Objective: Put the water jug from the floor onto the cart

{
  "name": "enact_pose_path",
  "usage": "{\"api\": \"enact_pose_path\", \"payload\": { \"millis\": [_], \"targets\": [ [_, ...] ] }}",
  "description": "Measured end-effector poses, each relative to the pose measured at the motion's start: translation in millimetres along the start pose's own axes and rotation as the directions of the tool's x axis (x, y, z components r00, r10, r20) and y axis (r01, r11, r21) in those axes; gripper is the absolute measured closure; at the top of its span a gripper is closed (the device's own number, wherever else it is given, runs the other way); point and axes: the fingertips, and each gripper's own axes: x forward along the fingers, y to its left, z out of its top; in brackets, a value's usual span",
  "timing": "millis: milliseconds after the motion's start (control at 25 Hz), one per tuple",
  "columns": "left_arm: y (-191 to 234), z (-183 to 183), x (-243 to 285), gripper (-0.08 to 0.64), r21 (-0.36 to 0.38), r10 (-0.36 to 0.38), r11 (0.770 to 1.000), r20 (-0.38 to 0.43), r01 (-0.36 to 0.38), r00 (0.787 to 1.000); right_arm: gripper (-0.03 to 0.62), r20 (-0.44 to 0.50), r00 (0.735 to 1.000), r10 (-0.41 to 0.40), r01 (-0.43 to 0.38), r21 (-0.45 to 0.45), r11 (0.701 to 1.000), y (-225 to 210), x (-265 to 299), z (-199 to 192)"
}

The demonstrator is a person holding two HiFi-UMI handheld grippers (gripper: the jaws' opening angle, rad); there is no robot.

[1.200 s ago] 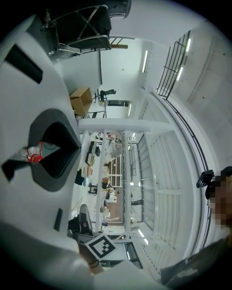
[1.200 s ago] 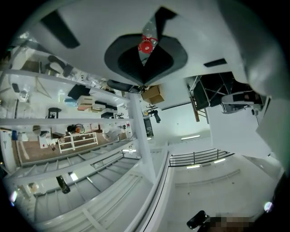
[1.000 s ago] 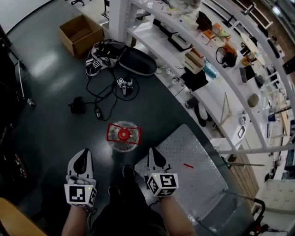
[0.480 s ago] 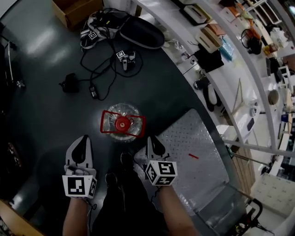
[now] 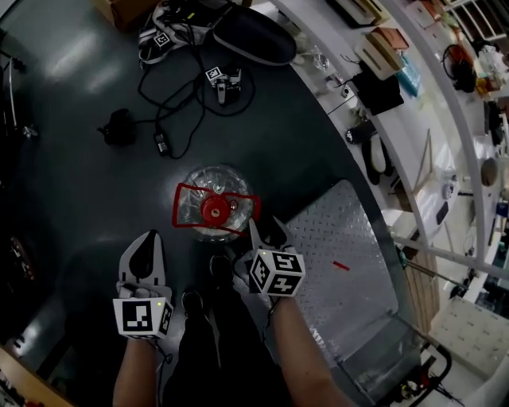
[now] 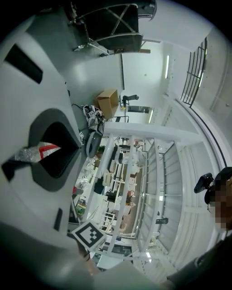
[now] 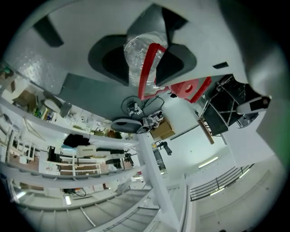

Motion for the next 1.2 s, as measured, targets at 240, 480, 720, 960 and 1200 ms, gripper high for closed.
{"api": "enact_pose_path", "payload": {
  "millis": [240,480,720,960,1200],
  "targets": [
    [3,-9,15,0.555,-0.005,0.001,1.0,-0.024,-0.001,1.0,0.433,-0.104,0.994,-0.037,0.036,-0.005,0.999,-5,25,-15],
    [9,-13,20,0.555,-0.022,0.012,1.0,-0.042,-0.013,0.999,0.433,-0.135,0.991,-0.02,0.016,-0.033,0.999,2,40,-17],
    [11,-14,17,0.555,-0.009,0.015,1.0,-0.062,-0.015,0.998,0.548,-0.173,0.982,-0.075,0.071,-0.027,0.997,-2,42,-15],
    [18,-20,8,0.555,-0.012,0.017,1.0,-0.065,-0.018,0.998,0.558,-0.16,0.987,-0.017,0.024,0.047,0.999,6,40,-9],
    [23,-8,-5,0.555,-0.011,0.023,1.0,-0.044,-0.023,0.999,0.557,-0.148,0.988,0.031,-0.031,0.002,1.0,34,27,-7]
  ]
}}
